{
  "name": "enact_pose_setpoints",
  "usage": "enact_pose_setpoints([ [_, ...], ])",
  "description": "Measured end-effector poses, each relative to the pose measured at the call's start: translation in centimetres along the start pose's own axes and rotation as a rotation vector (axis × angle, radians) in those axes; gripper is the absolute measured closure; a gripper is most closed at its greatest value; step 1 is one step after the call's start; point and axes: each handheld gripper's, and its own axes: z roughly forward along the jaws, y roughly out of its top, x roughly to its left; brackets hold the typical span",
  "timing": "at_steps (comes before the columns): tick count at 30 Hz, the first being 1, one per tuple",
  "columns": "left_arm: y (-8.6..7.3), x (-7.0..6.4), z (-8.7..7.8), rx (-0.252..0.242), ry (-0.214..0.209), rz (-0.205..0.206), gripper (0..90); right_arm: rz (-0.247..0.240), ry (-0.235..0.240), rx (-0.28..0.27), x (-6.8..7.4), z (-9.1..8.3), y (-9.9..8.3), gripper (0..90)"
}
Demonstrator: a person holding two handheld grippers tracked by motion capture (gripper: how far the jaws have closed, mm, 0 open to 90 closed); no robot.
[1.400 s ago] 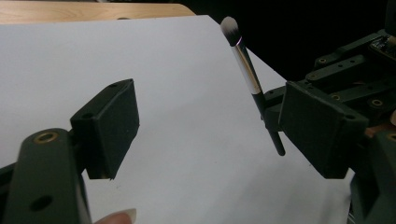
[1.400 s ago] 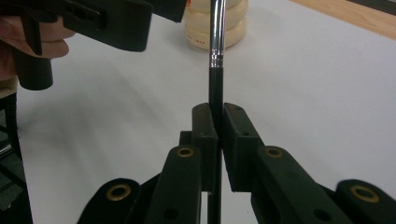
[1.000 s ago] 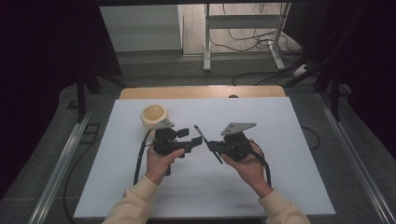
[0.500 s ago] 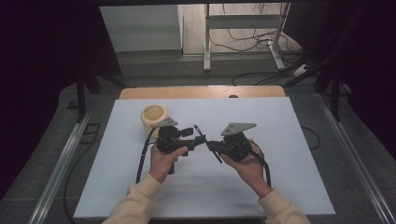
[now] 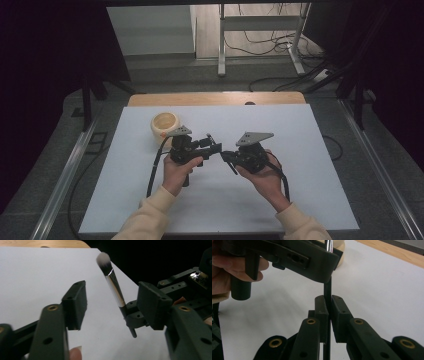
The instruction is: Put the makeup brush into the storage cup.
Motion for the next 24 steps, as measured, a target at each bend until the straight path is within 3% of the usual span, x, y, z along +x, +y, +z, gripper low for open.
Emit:
enact_pose_setpoints([
  [5,-0.02,0.18,0.1,-0.014,-0.032,-0.001,61.3,0.001,0.002,-0.001,-0.04,0.12,-0.07,83.6],
  [12,-0.07,0.36,0.24,-0.012,-0.084,-0.002,79.0,0.002,0.01,0.005,-0.01,0.39,-0.18,83.6],
  [21,0.02,0.04,0.13,-0.03,-0.094,0.017,83.4,0.005,0.017,-0.003,-0.01,0.39,-0.19,82.9],
  [24,0.17,0.02,-0.19,-0.039,-0.089,0.019,83.4,0.002,0.014,-0.009,-0.12,0.31,-0.22,76.8],
])
